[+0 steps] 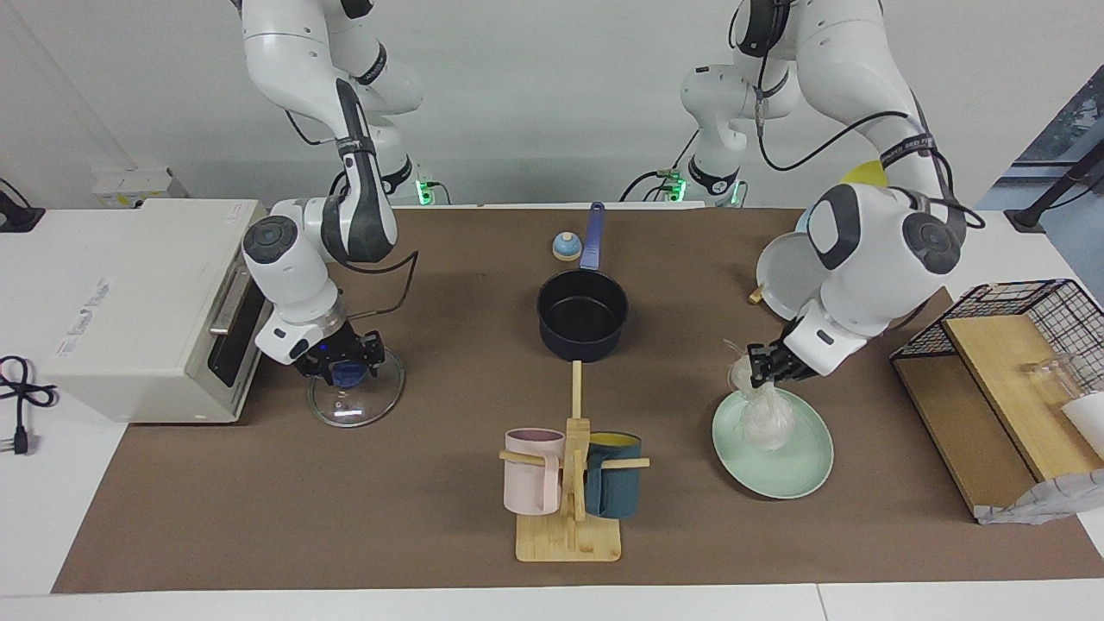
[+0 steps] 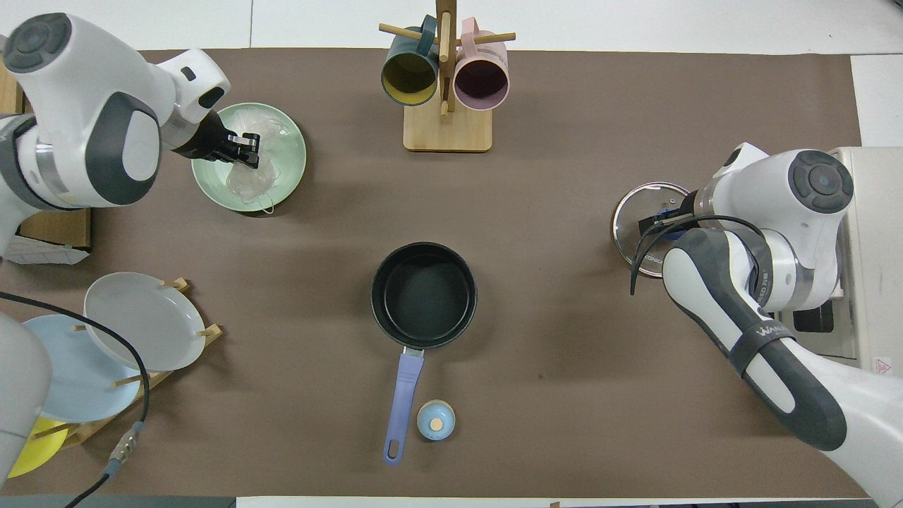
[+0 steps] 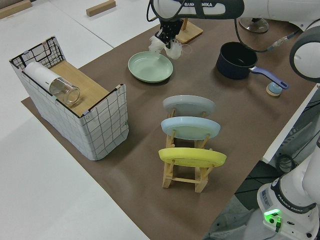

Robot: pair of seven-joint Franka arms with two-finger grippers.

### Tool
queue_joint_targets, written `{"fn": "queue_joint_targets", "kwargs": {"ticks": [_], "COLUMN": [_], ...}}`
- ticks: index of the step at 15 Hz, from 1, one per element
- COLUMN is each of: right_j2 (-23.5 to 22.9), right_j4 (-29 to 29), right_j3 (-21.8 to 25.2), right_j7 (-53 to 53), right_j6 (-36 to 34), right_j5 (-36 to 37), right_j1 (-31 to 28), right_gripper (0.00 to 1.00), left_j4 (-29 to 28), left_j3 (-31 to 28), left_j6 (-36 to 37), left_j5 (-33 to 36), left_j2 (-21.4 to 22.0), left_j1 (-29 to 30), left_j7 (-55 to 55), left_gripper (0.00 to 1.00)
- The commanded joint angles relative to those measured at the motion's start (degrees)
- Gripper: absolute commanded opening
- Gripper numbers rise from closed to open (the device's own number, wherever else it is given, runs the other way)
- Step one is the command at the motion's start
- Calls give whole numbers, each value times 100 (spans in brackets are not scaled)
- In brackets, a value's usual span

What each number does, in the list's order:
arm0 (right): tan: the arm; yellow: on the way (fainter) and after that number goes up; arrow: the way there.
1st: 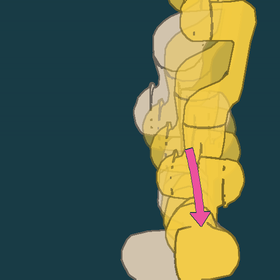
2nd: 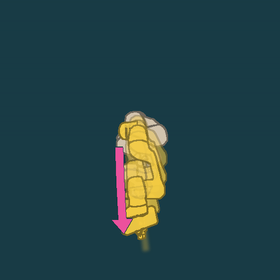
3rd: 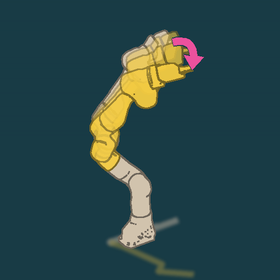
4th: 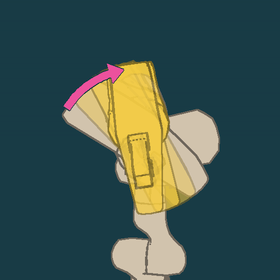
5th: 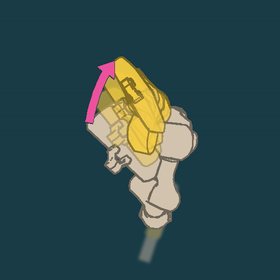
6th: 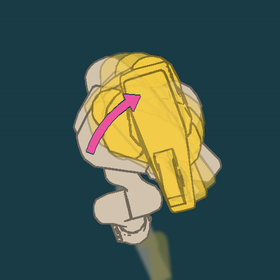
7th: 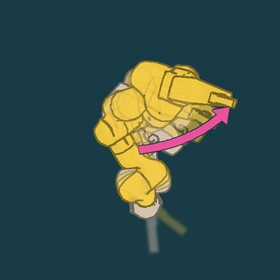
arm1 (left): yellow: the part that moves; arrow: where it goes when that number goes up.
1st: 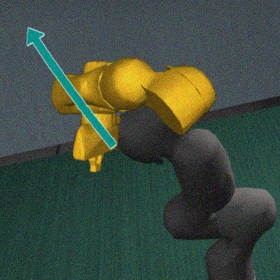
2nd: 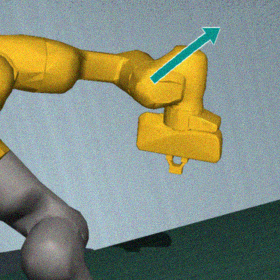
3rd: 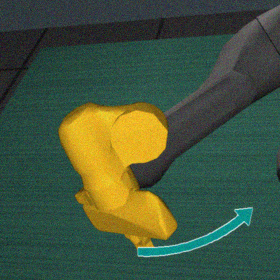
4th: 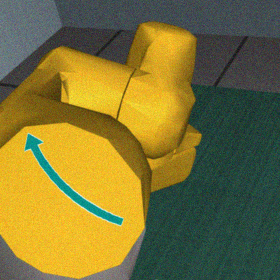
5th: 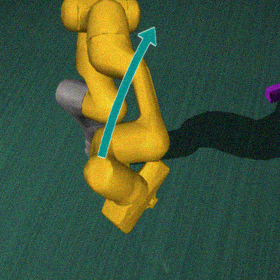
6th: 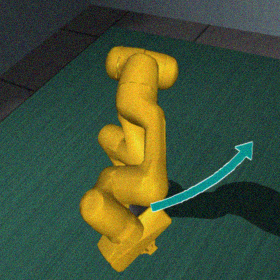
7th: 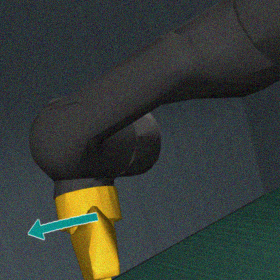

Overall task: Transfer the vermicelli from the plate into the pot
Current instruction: 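Carry the vermicelli over the black pot and release it with the left gripper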

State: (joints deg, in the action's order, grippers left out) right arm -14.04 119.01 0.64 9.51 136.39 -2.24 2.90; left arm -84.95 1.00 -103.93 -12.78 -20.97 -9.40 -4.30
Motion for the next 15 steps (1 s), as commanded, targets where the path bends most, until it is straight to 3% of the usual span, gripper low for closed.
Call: {"fn": "queue_joint_targets", "kwargs": {"ticks": [1, 4, 7, 10, 15], "right_j2": [7, -2, -20, -29, -37], "right_j4": [-19, -54, -98, -141, -1071], "right_j3": [7, 7, -2, -11, -2], "right_j7": [174, 182, 182, 182, 174], "right_j6": [37, 28, 11, -15, -1050], "right_j5": [-66, -66, -66, -66, -57], "right_j1": [-17, -8, -8, -17, -17], "right_gripper": [76, 65, 48, 33, 29], "left_j4": [-136, -373, -845, -2049, -2948], "left_j3": [110, 216, 234, 243, 252], "left_j6": [548, 1085, 858, 77, -1180], "left_j5": [-364, -312, -321, -374, -383], "left_j2": [889, 1437, 1700, 2114, 1878], "left_j1": [-158, -1060, -1721, -2161, -2645], "left_j7": [-964, -2362, -2997, -3024, -3218], "left_gripper": [0, 0, 0, 0, 0]}}
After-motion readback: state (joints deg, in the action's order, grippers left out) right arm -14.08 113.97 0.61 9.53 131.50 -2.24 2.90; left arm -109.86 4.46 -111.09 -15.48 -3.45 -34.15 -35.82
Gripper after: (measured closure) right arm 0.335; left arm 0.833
